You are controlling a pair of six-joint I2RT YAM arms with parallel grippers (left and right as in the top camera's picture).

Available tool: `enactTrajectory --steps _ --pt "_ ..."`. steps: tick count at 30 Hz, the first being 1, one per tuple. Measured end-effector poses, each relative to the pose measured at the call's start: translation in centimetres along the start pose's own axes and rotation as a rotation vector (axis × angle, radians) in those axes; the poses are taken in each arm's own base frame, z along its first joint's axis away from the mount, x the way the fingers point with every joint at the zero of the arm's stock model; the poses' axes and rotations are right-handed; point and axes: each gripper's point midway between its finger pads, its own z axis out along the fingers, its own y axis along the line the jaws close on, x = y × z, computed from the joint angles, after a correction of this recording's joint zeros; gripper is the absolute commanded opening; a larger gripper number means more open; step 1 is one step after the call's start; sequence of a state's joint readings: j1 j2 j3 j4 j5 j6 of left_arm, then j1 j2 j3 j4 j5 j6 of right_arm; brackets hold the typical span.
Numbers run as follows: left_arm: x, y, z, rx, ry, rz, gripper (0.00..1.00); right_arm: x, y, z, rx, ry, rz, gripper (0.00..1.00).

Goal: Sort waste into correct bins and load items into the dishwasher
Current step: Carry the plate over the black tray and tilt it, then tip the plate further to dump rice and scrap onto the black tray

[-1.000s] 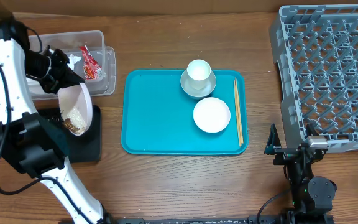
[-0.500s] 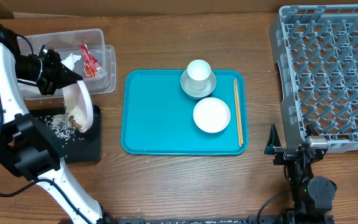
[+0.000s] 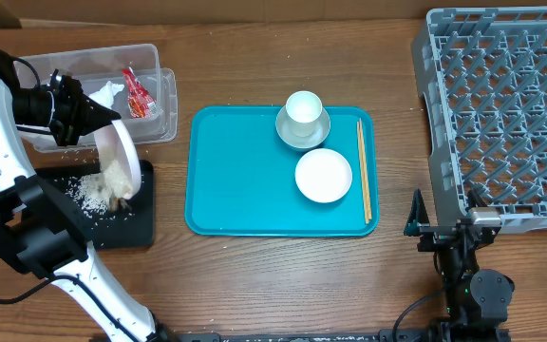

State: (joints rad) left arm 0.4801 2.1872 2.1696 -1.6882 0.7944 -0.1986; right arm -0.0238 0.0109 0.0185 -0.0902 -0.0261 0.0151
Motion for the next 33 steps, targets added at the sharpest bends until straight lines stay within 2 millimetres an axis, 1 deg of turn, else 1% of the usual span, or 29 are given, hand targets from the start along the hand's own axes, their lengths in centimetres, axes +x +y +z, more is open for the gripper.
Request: enactTrajectory --steps 11,17,24,29,33 --pt "0.1 -0.2 -0.1 0.007 -0.003 -0.012 0.04 0.0 0.0 0.0 0.001 0.0 0.0 1.0" --pt "0.8 -1.0 -1.0 0.016 -0.024 -0.004 0.04 0.0 0.0 0.0 0.001 0.0 -0.001 1.0" --pt "1.1 -2.1 -1.0 0.08 -0.008 0.019 0.04 0.0 0.0 0.0 0.001 0.0 0.0 1.0" --pt "1.6 -1.7 0.0 0.12 0.041 -0.003 0.04 0.0 0.0 0.0 0.001 0.0 0.0 1.0" --pt "1.9 -1.0 0.5 0.159 0.075 -0.029 0.04 0.0 0.0 0.0 0.001 0.0 -0.001 1.0"
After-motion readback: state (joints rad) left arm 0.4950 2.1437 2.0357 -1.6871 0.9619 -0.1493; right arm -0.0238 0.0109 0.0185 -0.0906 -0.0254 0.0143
